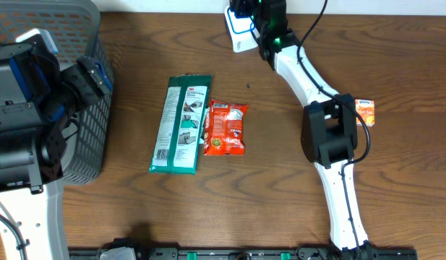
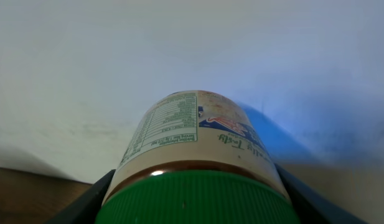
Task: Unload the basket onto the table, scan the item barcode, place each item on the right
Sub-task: 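Hold the jar label in front of the scanner window, then carry the jar right and set it down beside the tissue pack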
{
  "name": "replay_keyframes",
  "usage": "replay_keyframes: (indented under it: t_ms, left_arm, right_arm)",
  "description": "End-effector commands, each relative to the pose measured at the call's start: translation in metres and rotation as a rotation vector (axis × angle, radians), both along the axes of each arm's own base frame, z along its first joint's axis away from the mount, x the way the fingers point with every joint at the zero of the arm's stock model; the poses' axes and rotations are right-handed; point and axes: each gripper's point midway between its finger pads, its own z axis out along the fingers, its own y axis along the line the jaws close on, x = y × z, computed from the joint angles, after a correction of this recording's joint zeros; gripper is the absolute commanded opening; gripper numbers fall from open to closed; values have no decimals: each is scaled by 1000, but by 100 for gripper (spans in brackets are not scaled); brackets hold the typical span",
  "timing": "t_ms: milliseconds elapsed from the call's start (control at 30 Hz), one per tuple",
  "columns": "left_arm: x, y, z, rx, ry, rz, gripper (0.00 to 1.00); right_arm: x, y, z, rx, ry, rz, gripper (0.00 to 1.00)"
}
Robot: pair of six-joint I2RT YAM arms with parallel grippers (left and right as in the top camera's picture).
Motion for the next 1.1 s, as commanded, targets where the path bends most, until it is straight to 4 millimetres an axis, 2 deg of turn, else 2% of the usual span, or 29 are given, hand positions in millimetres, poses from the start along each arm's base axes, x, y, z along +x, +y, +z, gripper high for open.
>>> replay_keyframes:
  t_ms: [0,100,300,433,533,600,700,767,900,1000,1067]
  left_arm:
    - [0,0,-1,3,4,-6,85]
    - [0,0,-1,3,4,-6,85]
    - [0,0,-1,3,4,-6,85]
    - [0,0,-1,3,4,-6,85]
    - [0,0,-1,3,4,-6,85]
    - [0,0,-1,3,4,-6,85]
    - [0,0,-1,3,4,-6,86]
    - [0,0,-1,3,4,-6,85]
    - [0,0,-1,3,4,-6,85]
    - [0,0,-1,3,4,-6,86]
    - [0,0,-1,3,4,-6,85]
  right_arm:
    - [3,6,-24,33,28,-10,1]
    - [4,7,-31,33,29,-2,1]
    - [5,11,-12,61,-43,15,1]
    - [1,16,17,103,-112,91,1]
    - [-5,13,43,146,-109,137,1]
    - [-12,5,67,179,-81,173,1]
    - [-26,-12,93,201,16,196,1]
    - [-46,-32,102,187,154,191,1]
    - [-104,-84,97,66,428,130,1]
    - [-151,-126,80,-83,599,95,1]
    - [-182,-157,61,-177,737,48,1]
